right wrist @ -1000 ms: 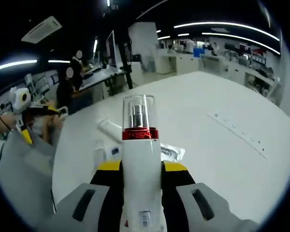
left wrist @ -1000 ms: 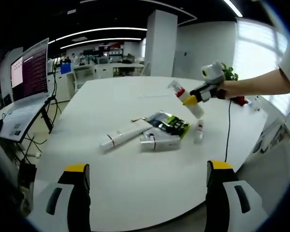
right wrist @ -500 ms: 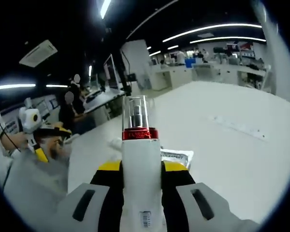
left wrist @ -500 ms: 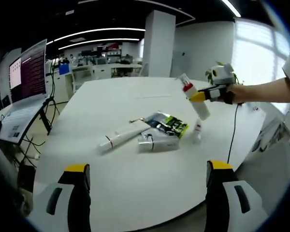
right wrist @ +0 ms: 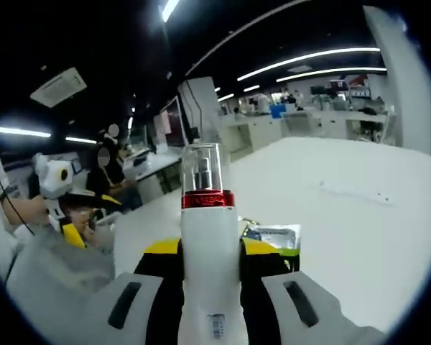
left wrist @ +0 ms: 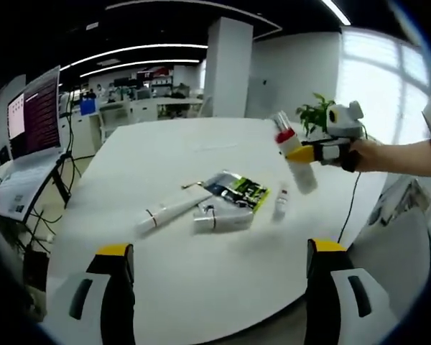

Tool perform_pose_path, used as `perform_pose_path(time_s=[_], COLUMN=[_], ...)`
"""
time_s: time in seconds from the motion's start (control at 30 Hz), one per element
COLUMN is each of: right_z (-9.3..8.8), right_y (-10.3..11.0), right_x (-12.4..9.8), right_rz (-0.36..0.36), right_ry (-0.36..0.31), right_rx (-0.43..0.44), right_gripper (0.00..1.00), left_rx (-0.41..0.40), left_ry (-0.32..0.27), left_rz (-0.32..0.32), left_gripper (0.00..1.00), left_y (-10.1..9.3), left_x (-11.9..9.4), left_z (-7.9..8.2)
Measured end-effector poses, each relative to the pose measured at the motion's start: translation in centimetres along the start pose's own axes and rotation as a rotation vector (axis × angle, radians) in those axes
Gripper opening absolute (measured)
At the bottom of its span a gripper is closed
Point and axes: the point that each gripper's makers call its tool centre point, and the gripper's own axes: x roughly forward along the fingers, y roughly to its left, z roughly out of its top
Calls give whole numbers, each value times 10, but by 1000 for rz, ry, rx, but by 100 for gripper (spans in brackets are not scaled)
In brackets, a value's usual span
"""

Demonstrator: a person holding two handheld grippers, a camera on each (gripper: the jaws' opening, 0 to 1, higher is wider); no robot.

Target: Arrange the skincare products in the storage area until every visible bottle or jar stands upright without overlapping.

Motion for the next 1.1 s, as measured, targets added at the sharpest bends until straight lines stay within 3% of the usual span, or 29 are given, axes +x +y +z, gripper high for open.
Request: perform_pose_path(time_s=[0.17,0.3,0.57,0.67,0.83,0.93,1.1], right_z=[-5,-8,-3,-2,-4,-4,2], right_y=[19,29,59,71,90,97,106], right_x=[-10,-17,-30,-32,-36,-38,-40], right_rz=[-18,-41,-78,-79,-95,-113,-142], right_ry=[-23,-25,-74,-93,-95,-90,-98], right_rx=[-2,-26,-38,-34,-52,-78,-106], right_gripper=[28,28,28,28,28,28,28], left_rx=[-62,-25,-133,-132,-169,-159,-170], left_ry=[-66,-83,-103,-133,-150,-145,-158], left_rz=[-59,-99,-222,-244,-302,-317,-319], left_gripper=[94,92,87,87,73,67,62], left_y=[-25,-45,-87,-96,-119,-133,-140], left_x=[0,6,18,18,21,22,25], left_z=[29,42,52,60,69,70,73])
